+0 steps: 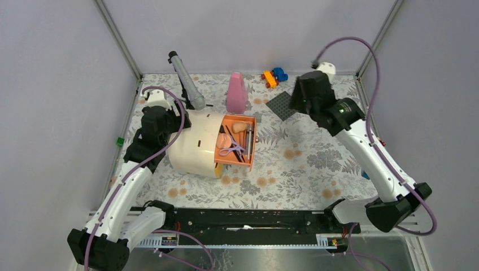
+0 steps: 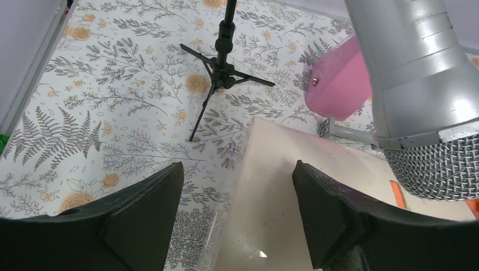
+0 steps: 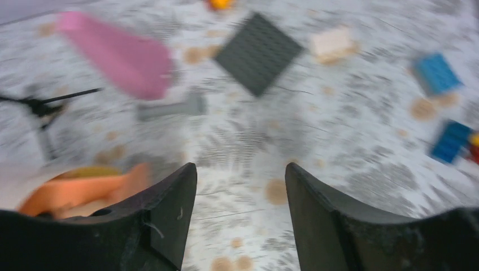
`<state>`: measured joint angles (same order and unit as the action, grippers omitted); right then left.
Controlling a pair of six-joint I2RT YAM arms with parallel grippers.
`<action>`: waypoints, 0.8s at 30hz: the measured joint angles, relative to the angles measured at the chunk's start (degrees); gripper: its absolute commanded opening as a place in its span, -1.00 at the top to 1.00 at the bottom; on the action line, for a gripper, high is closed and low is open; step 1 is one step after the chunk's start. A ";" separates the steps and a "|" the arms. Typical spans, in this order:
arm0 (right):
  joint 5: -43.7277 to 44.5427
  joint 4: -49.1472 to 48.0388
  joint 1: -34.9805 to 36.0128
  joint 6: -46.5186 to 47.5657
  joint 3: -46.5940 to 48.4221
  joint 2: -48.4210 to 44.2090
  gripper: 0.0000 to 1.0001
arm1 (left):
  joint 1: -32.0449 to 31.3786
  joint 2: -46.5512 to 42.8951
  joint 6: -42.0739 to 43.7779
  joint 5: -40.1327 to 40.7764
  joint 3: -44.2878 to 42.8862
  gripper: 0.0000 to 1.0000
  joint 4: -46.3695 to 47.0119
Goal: Organize the makeup
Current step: Close the drawer in the storage box.
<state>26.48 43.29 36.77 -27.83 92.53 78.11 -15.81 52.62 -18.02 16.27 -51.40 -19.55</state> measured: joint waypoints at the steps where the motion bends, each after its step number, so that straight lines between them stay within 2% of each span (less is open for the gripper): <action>1: 0.57 0.20 -3.82 -0.52 -3.02 -1.40 -0.42 | 0.00 -0.02 0.00 0.00 0.00 -0.56 0.00; 4: 0.72 1.42 -11.39 -1.33 -11.30 -3.69 -0.45 | 0.00 -0.02 0.00 0.00 0.00 -0.56 0.00; 9: -1.14 1.44 -17.31 -1.66 -21.33 -3.78 -0.54 | 0.04 -0.02 0.00 -0.09 0.00 -0.56 0.00; 24: -9.77 -4.31 -17.75 -3.37 -25.97 6.62 -0.47 | 0.15 0.07 -0.02 -1.90 0.00 -0.52 0.20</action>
<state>16.71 38.98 19.03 -31.20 66.57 84.73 -15.66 52.69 -18.04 14.37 -51.40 -19.35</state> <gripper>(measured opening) 0.746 0.763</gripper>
